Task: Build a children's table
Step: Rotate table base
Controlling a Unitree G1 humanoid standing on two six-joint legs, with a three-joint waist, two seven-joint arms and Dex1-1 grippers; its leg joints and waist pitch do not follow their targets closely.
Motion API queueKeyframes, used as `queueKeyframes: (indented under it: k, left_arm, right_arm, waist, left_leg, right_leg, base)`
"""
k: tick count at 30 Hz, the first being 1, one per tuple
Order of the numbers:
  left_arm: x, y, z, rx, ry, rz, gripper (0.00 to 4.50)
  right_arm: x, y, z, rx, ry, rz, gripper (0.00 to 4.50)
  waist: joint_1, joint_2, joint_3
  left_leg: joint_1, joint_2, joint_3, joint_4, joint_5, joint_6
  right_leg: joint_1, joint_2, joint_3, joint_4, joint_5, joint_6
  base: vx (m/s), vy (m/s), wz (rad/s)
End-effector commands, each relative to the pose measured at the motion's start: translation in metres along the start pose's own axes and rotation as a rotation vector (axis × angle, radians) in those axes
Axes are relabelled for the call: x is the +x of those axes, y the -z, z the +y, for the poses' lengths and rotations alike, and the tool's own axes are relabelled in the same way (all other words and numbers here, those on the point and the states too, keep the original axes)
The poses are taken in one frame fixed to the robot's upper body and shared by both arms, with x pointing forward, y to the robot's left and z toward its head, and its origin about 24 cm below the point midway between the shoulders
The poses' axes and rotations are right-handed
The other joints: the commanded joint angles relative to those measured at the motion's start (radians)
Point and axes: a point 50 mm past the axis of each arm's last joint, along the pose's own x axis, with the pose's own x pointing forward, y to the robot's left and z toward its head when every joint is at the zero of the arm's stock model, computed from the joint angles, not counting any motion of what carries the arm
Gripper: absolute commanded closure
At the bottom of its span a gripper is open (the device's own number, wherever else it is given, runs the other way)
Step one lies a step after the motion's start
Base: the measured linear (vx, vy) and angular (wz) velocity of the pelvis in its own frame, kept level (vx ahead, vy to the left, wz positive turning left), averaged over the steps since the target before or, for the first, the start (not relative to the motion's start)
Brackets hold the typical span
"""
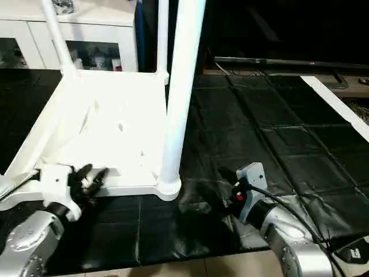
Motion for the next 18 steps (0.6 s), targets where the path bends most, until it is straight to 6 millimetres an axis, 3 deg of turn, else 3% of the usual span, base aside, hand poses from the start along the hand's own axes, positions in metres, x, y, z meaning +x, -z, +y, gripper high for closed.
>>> queueKeyframes:
  k: [1,10,15,16,18]
  left_arm:
    - [-0.0022,-0.0014,0.0000,0.020,-0.011,-0.006,2.10]
    - [-0.0048,0.0000,-0.0013,0.033,-0.025,-0.006,2.10]
    - [-0.0062,-0.0016,0.0027,0.049,-0.039,-0.018,2.10]
    - [-0.0061,-0.0025,0.0043,0.041,-0.048,-0.023,2.10]
    - [-0.0055,-0.0034,0.0053,0.028,-0.051,-0.030,2.10]
  right_arm:
    - [-0.0038,0.0019,-0.0042,-0.003,0.036,-0.005,0.00]
    - [-0.0042,0.0061,-0.0075,0.002,0.066,-0.009,0.00]
    - [-0.0041,0.0078,-0.0095,0.014,0.079,-0.019,0.00]
    - [-0.0035,0.0065,-0.0093,0.017,0.075,-0.031,0.00]
    - [-0.0025,0.0048,-0.0099,0.020,0.077,-0.043,0.00]
  waist:
    - [0.001,0.013,-0.033]
    - [0.001,0.013,-0.032]
    - [0.002,0.006,-0.033]
    - [0.002,0.012,-0.032]
    - [0.001,0.009,-0.032]
  left_leg:
    - [-0.007,0.015,0.000,-0.087,-0.334,0.007]
    - [-0.008,0.015,-0.002,-0.088,-0.345,0.006]
    - [-0.010,0.016,-0.002,-0.088,-0.331,0.010]
    - [-0.010,0.015,-0.002,-0.088,-0.330,0.010]
    - [-0.009,0.015,-0.002,-0.088,-0.336,0.010]
  right_leg:
    - [0.033,-0.042,0.046,-0.105,-0.415,-0.033]
    - [0.033,-0.041,0.045,-0.105,-0.417,-0.034]
    - [0.034,-0.042,0.047,-0.103,-0.411,-0.032]
    - [0.033,-0.042,0.047,-0.102,-0.407,-0.034]
    - [0.033,-0.042,0.046,-0.103,-0.413,-0.035]
  base:
    - [0.000,0.000,0.00]
    - [0.000,0.000,0.00]
    - [0.000,0.000,0.00]
    - [0.000,0.000,0.00]
    - [0.000,0.000,0.00]
